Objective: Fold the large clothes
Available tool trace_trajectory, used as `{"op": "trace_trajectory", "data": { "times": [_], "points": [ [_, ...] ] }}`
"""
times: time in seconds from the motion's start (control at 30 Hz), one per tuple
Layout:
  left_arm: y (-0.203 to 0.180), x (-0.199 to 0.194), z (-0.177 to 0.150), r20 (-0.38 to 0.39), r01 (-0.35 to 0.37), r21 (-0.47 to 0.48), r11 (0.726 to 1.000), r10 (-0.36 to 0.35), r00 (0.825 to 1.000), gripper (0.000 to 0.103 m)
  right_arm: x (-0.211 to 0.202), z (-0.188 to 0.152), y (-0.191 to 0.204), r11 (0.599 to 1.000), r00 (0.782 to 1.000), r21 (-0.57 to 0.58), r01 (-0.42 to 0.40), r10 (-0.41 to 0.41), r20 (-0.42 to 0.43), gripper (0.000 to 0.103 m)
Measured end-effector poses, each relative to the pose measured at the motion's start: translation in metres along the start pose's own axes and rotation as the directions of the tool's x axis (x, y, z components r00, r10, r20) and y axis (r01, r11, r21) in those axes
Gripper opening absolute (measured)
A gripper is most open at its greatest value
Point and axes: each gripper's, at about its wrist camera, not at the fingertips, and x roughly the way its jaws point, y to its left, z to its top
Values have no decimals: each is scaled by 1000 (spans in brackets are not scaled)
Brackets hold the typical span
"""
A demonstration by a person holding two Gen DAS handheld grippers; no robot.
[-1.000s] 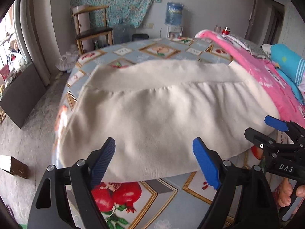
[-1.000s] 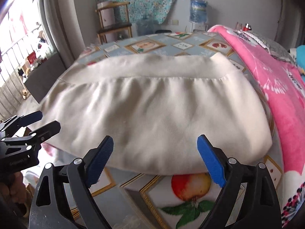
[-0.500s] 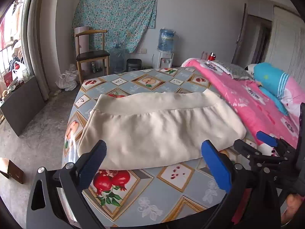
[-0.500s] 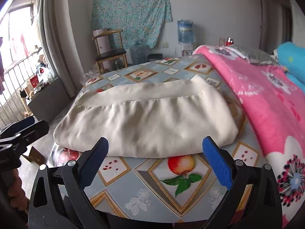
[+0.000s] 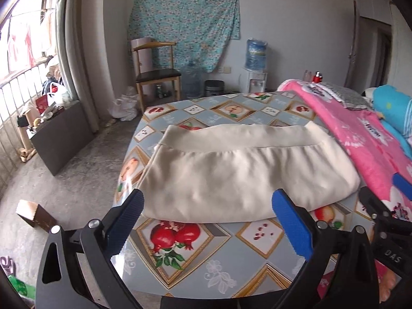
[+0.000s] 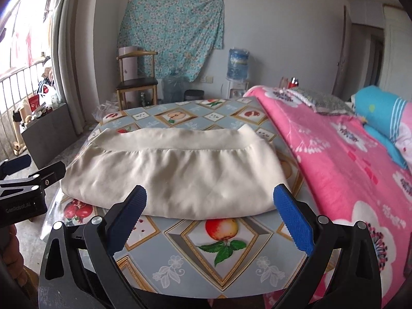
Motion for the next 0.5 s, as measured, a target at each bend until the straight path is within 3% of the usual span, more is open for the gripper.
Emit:
{"op": "trace_trajectory", "data": {
  "times": [0.17,0.5],
  "points": [
    [-3,18,-4,-83,-32,51,998,36,996,98,4,-1,2,999,1000,-30,14,-15,-21,96],
    [0,51,-24,-250,-51,-27,998,42,967,98,22,-14,-1,997,993,-13,71,-72,-99,96]
  ]
}}
